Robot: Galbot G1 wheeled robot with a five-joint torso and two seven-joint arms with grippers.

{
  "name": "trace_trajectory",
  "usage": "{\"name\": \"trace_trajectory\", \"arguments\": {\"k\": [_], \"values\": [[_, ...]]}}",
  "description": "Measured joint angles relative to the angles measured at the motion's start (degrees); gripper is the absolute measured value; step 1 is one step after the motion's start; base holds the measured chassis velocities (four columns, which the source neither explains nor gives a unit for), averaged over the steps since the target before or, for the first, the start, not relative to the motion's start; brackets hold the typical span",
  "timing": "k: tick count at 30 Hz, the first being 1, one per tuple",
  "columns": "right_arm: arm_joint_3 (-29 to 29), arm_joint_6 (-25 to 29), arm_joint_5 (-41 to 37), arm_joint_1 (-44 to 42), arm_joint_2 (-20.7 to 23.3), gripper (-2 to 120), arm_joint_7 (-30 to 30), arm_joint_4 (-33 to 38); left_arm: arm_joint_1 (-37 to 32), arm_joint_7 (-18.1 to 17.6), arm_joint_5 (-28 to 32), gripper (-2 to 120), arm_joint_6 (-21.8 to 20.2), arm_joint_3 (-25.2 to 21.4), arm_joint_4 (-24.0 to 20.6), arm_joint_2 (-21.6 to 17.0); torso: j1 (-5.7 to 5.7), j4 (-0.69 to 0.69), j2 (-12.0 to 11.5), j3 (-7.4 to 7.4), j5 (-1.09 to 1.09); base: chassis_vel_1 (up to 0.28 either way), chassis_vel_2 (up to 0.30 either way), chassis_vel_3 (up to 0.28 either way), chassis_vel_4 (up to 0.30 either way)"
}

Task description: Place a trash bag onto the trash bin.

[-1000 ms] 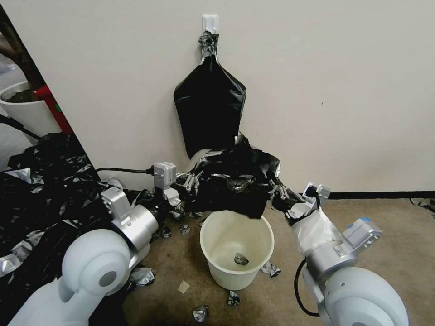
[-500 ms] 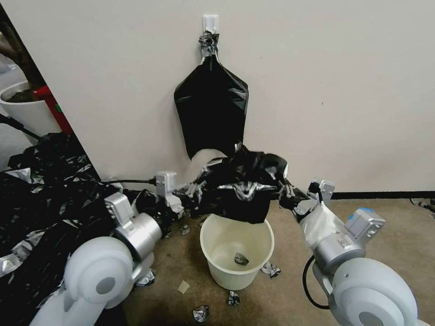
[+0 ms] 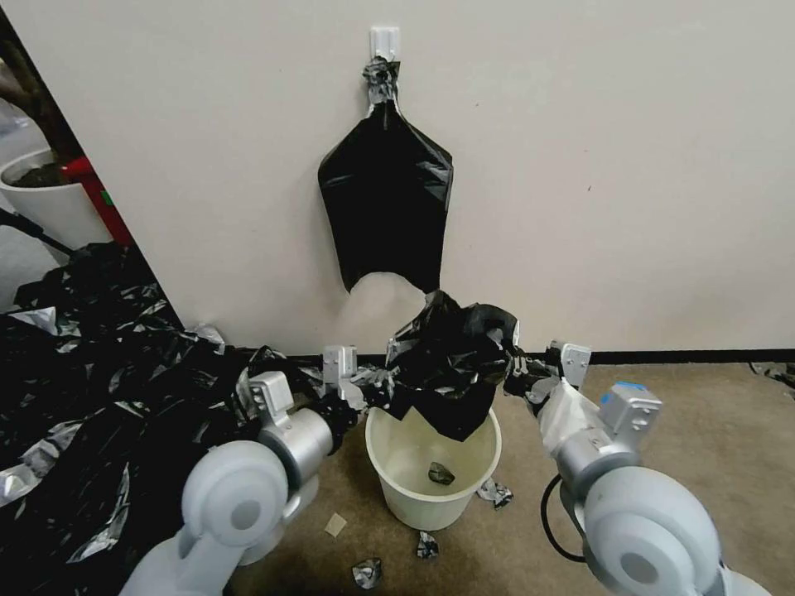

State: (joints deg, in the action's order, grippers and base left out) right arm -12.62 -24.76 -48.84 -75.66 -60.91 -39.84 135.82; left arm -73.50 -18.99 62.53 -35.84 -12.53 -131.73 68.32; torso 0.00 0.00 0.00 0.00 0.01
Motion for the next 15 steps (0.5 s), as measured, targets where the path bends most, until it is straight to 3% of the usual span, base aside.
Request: {"name": "trace_trajectory", "arguments": {"k": [7,15], "values": [[0.4,0.3,0.6,-0.5,-0.1,0,0.3,-2.4,-3.5,0.0,-1.8,0,-0.2,2.0,0.9,1.8,0.00,0.00,0.0,0.00,0.00,0.000,0.000,0.000,0.000],[5.0,3.0,4.3,-1.1,-0.2,0,0.5,-9.6,-5.2,-0.5,-6.9,0,2.3,4.4,8.0,6.7,0.00,0.00,0.0,0.00,0.00,0.000,0.000,0.000,0.000]]}}
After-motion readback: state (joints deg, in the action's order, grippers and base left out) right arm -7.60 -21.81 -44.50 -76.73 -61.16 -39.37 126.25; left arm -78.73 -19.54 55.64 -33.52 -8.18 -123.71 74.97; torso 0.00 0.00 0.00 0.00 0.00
